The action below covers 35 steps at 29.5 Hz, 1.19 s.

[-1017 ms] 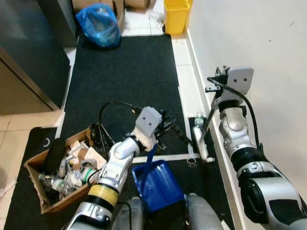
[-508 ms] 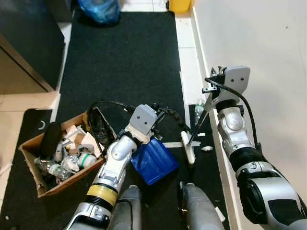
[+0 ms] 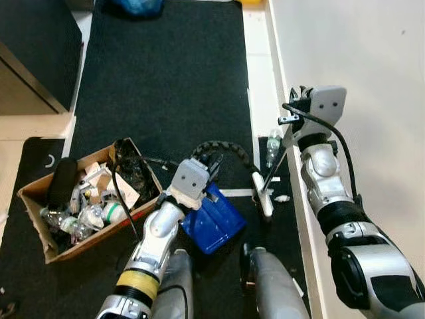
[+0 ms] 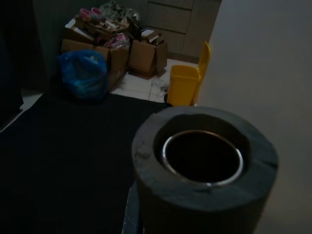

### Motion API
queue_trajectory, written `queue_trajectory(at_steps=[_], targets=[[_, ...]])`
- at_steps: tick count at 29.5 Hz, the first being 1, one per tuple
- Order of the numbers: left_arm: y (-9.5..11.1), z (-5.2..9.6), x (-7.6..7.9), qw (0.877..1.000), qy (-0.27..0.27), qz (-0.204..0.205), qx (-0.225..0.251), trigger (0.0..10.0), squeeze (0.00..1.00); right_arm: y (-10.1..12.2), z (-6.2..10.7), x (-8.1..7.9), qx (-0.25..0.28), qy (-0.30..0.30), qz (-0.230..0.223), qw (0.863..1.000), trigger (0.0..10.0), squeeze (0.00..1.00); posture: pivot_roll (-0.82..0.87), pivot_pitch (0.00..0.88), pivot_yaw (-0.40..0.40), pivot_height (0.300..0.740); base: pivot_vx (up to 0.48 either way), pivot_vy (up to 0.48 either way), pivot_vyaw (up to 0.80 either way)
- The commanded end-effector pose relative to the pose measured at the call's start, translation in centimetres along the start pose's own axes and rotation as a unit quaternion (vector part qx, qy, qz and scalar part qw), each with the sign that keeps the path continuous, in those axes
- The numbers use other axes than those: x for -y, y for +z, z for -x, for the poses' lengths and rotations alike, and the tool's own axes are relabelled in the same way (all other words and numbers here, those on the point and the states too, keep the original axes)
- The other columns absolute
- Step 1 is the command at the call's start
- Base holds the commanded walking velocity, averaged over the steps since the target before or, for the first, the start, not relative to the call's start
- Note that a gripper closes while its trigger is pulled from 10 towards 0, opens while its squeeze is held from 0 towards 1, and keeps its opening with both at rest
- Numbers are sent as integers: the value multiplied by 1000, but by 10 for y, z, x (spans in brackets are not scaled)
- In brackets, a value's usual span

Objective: Sweep floor

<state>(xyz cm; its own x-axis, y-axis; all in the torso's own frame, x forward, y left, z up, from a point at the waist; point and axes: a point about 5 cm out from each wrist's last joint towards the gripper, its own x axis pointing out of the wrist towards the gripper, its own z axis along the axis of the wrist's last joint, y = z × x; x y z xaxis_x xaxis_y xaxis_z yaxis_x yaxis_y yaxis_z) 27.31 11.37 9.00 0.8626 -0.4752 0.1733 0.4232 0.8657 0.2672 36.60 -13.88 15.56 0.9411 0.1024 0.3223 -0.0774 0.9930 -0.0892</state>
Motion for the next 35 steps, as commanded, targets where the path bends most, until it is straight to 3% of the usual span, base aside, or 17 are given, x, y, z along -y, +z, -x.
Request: queue_trajectory(at_steps=[1,9,14,20,29,32,35], targets=[[-18,14,6,999,-2,5,-48,10000,0,7,-3,7,12,-3,6,1000,10000,0,114,345,-150,740,0,0,0],[-19,20,4,999,-3,-3,-50,10000,0,38,-24,8,64,4,-25,998,10000,0,129,369,-163,740,0,0,0],[-18,24,6,999,1,-6,-47,10000,0,77,-46,10,117,10,-67,991,10000,0,133,376,-167,740,0,0,0],[-15,22,8,999,1,-5,-41,10000,0,89,-53,6,136,27,-84,987,10000,0,146,383,-165,740,0,0,0],[-4,19,14,1000,-6,-3,-22,10000,0,94,-63,-6,140,46,-9,989,10000,0,175,409,-159,740,0,0,0],[-3,19,15,1000,-7,-3,-20,10000,0,94,-63,-7,139,49,-4,989,10000,0,184,417,-158,740,0,0,0],[2,19,16,1000,-9,-5,-13,10000,0,92,-64,-19,137,77,-10,988,10000,0,207,439,-158,740,0,0,0]])
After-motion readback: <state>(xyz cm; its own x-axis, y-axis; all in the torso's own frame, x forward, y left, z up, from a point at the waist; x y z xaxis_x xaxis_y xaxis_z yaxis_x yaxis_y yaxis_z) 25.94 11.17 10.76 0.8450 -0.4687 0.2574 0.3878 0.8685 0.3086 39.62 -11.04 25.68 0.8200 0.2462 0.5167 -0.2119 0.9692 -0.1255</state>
